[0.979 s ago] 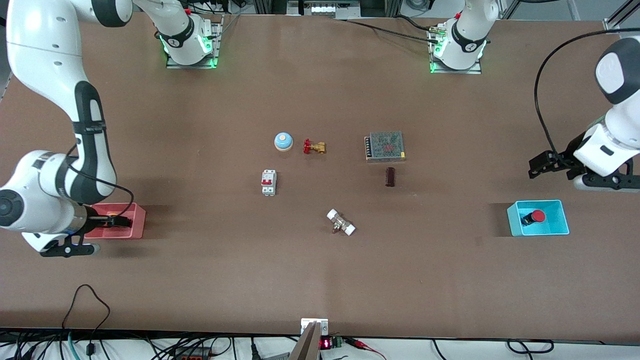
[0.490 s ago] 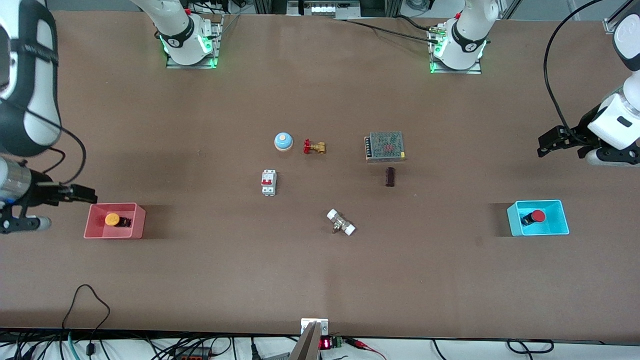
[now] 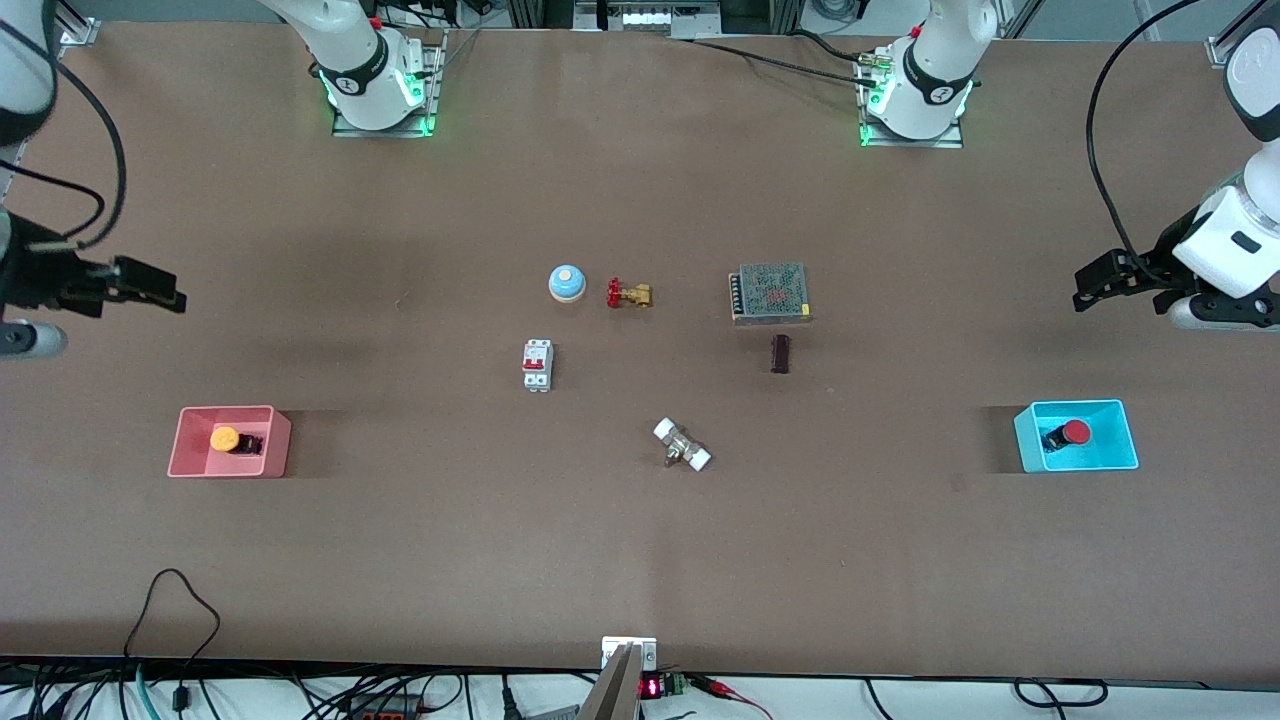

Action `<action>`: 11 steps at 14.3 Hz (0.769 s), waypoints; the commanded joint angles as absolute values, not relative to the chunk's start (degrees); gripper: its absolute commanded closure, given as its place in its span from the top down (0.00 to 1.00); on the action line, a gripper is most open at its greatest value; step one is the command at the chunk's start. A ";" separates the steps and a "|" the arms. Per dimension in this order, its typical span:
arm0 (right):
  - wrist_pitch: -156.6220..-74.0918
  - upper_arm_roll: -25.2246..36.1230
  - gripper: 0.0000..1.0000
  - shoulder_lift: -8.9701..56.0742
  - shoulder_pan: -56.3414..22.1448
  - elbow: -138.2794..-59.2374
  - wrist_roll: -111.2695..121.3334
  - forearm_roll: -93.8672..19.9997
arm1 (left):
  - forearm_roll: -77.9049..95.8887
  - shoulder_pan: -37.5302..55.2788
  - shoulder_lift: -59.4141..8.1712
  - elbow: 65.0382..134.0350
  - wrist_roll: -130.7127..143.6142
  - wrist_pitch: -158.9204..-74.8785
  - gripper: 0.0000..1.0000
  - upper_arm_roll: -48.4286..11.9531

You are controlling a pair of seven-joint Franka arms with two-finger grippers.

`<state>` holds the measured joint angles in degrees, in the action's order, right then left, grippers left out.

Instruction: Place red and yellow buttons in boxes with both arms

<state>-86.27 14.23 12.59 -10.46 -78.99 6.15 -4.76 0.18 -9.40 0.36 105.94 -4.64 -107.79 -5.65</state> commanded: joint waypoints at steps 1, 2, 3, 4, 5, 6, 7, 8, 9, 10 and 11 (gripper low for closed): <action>-86.57 14.41 1.00 9.67 -10.11 -82.26 5.63 -2.39 | 0.26 -10.20 1.49 105.73 -5.62 -107.32 1.00 -5.71; -87.09 14.33 1.00 9.32 -10.19 -82.61 5.36 -0.98 | 0.26 -10.11 1.67 105.65 -5.54 -107.23 1.00 -5.71; -87.88 14.33 1.00 8.62 -10.37 -83.49 5.19 -0.71 | 0.26 -9.50 1.93 105.56 -5.45 -107.05 1.00 -5.71; -89.11 14.24 1.00 7.74 -10.46 -85.15 5.10 -0.70 | 0.26 -8.62 2.11 105.56 -5.28 -106.96 1.00 -5.28; -91.38 14.24 1.00 6.26 -10.46 -87.60 5.18 -0.62 | 0.35 -5.57 2.37 105.56 -4.75 -106.79 1.00 -3.45; -92.45 14.06 1.00 4.94 -10.55 -89.54 5.01 -0.62 | 0.35 -2.14 2.81 105.30 -4.40 -106.00 1.00 0.31; -92.11 13.98 1.00 4.14 -10.46 -90.17 3.79 -0.62 | 0.35 -0.98 2.81 104.42 -4.13 -105.13 1.00 1.31; -90.80 13.80 1.00 3.61 -10.55 -90.26 1.60 -0.62 | 0.35 -0.97 2.99 104.15 -4.22 -104.68 1.00 1.49; -89.75 13.80 1.00 3.43 -10.55 -90.18 1.15 -0.62 | 0.35 -0.97 3.25 104.24 -4.22 -104.68 1.00 1.58; -89.39 13.80 1.00 2.99 -10.55 -90.18 1.40 -0.62 | 0.35 -1.05 3.34 104.24 -4.22 -104.59 1.00 1.41; -89.12 13.80 1.00 2.64 -10.55 -90.26 1.67 -0.62 | 0.35 -1.05 3.34 104.24 -4.22 -104.68 1.00 1.41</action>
<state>-89.61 14.29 5.32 -10.35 -88.11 2.84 -1.56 0.21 -2.17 2.71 104.68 -4.53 -105.77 0.28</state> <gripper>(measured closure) 0.000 0.000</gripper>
